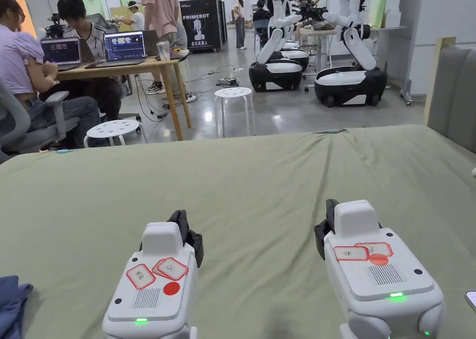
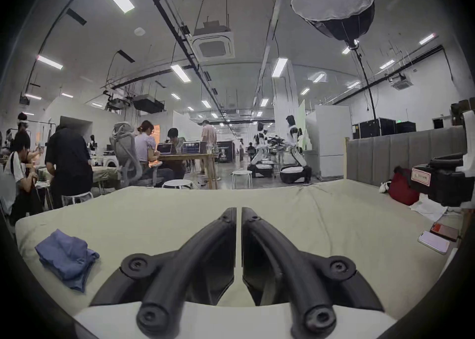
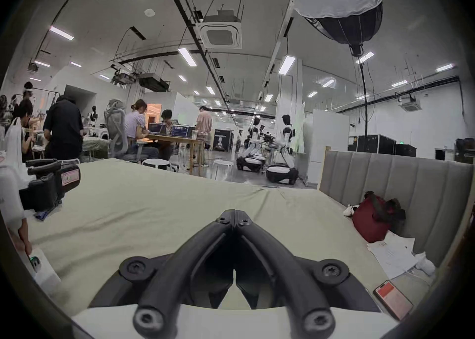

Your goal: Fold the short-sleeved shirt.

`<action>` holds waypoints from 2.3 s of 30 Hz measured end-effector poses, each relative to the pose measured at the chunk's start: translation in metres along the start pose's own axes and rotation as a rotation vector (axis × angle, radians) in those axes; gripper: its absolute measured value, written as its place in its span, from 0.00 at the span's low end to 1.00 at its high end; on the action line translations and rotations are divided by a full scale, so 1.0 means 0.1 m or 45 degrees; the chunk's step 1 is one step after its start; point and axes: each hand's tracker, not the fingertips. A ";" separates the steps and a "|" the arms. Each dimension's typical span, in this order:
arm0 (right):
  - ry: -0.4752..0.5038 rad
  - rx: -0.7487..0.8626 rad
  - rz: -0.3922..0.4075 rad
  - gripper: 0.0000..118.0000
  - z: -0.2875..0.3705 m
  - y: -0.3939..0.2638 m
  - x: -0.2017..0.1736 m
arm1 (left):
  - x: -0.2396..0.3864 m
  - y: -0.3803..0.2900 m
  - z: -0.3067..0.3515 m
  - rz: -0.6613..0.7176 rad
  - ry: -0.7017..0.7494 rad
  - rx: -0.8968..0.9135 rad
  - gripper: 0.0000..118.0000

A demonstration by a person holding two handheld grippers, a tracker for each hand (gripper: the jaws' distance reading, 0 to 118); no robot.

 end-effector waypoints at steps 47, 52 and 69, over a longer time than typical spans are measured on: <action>-0.056 -0.023 0.010 1.00 0.08 -0.06 0.03 | -0.09 -0.01 0.13 -0.011 0.008 -0.050 1.00; -0.042 -0.024 0.009 1.00 0.09 -0.06 0.03 | -0.10 -0.01 0.16 -0.018 0.018 -0.030 1.00; -0.047 -0.026 0.006 1.00 0.13 -0.08 0.01 | -0.07 0.03 0.20 -0.057 -0.011 -0.012 1.00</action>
